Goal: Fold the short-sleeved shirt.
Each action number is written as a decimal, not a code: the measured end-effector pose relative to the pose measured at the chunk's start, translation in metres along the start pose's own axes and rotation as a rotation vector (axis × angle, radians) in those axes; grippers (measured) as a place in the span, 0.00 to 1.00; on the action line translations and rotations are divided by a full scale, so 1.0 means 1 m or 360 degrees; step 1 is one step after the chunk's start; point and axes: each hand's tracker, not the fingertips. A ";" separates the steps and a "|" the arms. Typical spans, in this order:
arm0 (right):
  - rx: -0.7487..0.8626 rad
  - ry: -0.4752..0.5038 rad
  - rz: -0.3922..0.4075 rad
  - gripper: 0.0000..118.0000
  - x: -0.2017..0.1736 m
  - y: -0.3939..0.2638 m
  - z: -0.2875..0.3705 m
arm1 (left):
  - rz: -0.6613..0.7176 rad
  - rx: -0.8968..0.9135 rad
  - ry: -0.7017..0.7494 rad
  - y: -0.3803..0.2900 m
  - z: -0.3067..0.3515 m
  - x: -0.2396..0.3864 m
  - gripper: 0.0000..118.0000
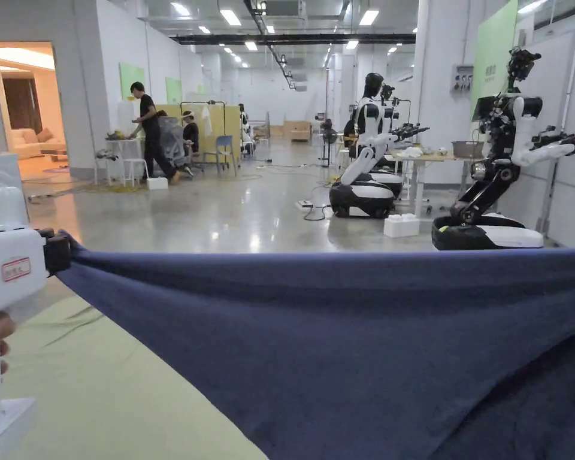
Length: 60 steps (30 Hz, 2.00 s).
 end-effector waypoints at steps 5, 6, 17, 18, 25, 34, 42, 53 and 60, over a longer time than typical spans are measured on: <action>0.0287 -0.0156 -0.0108 0.08 -0.024 0.035 -0.062 | -0.0198 0.0259 0.0197 0.023 -0.054 0.037 0.01; 0.0319 -0.0180 -0.0124 0.08 -0.028 0.040 -0.072 | -0.0225 0.0294 0.0210 0.028 -0.062 0.043 0.01; 0.0384 -0.0231 -0.0141 0.09 -0.053 0.006 -0.164 | -0.0104 0.0292 0.0295 0.026 -0.143 0.062 0.01; 0.0345 -0.0203 -0.0136 0.08 -0.057 -0.014 -0.168 | -0.0123 0.0268 0.0295 0.008 -0.148 0.065 0.01; -0.0010 -0.0138 -0.0111 0.08 -0.074 -0.163 -0.176 | -0.0177 -0.0117 0.0179 -0.130 -0.162 0.068 0.01; -0.0183 -0.0123 -0.0337 0.08 -0.051 -0.296 -0.038 | -0.0102 -0.0320 0.0111 -0.255 -0.052 0.050 0.01; -0.0349 -0.0008 -0.0220 0.08 -0.025 -0.332 0.094 | -0.0098 -0.0339 0.0047 -0.277 0.080 0.015 0.01; -0.0741 0.0095 0.0159 0.56 -0.022 -0.382 0.151 | -0.0138 -0.0819 0.0005 -0.337 0.125 -0.010 0.56; -0.0606 0.0099 -0.0198 1.00 -0.011 -0.352 0.197 | -0.0007 -0.0658 -0.0038 -0.314 0.178 -0.025 1.00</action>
